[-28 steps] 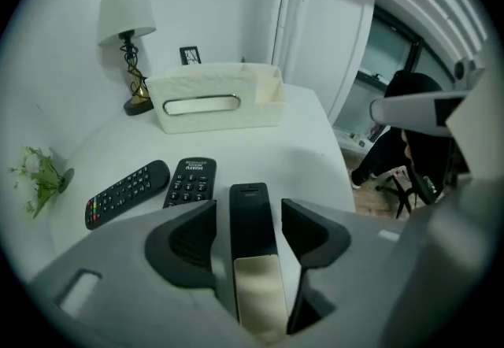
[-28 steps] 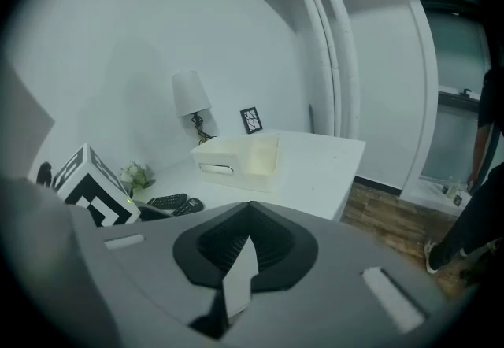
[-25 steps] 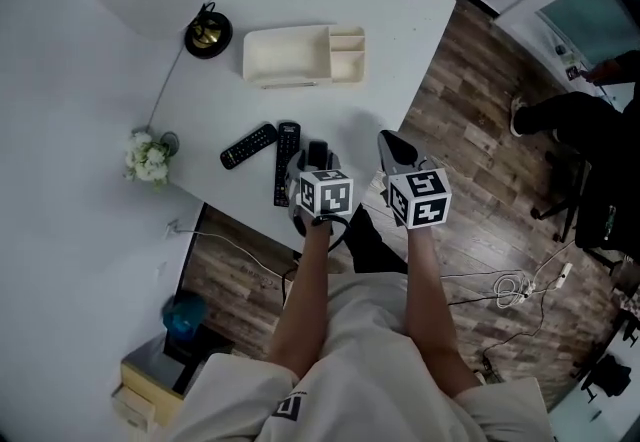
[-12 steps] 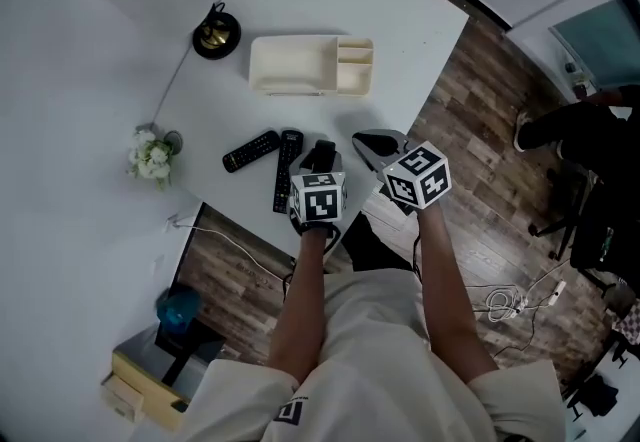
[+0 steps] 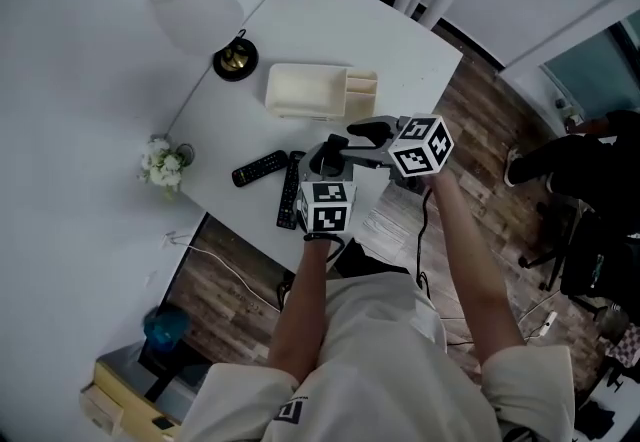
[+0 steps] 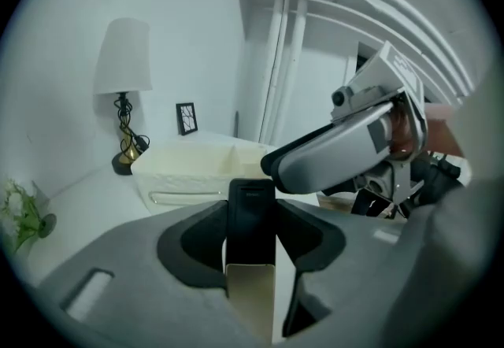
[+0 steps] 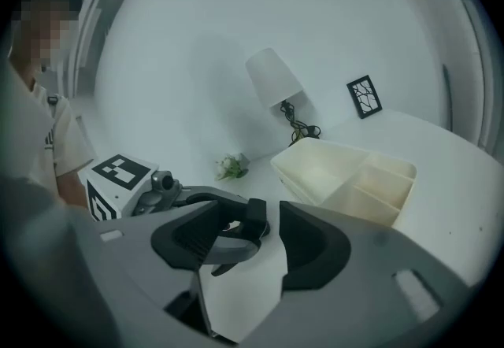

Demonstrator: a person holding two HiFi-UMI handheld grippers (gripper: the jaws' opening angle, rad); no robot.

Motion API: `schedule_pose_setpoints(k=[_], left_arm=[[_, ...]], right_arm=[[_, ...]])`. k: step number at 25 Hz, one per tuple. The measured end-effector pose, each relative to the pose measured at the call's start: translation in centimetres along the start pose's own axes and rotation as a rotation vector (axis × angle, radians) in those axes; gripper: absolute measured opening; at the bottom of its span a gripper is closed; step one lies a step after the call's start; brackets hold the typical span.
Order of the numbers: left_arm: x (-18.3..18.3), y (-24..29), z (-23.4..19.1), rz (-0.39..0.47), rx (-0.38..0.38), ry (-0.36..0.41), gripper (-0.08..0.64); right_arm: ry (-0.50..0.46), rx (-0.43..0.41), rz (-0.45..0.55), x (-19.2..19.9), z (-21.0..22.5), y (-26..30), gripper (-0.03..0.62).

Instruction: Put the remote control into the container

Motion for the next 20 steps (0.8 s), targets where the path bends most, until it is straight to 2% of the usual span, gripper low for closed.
schedule_pose_setpoints(k=[3, 8, 10, 13, 18, 20], left_arm=[[-1.3, -0.7, 0.1, 0.084, -0.009, 0.038, 0.198], [-3.0, -2.3, 0.7, 0.226, -0.044, 0.166, 0.198], [-3.7, -2.6, 0.9, 0.266, -0.048, 0.171, 0.198], [-4.2, -2.5, 1.1, 0.295, -0.06, 0.173, 0.198], [-5.5, -2.6, 1.7, 0.36, -0.122, 0.244, 0.201], [-6.2, -3.0, 2.0, 0.385, -0.137, 0.256, 0.201]], right_arm=[[-0.005, -0.017, -0.03, -1.6, 0.1, -0.1, 0.252], [0.03, -0.108, -0.028, -3.4, -0.4, -0.4, 0.249], [0.014, -0.119, -0.041, -3.9, -0.5, -0.5, 0.214], [-0.016, -0.12, -0.06, -4.4, -0.6, -0.5, 0.11], [-0.071, -0.115, -0.064, -5.7, -0.9, -1.3, 0.1], [-0.081, -0.085, -0.069, -6.4, -0.7, -2.1, 0.1]])
Point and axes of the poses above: the fingertips, and each gripper's own axes: y forward along the fingers, z to its right, x out of its underside, the point moved 9 cm from there along -y, backward along the fingers, and after that the axes turned 14 degrees about -x, right-handed, at the moved point
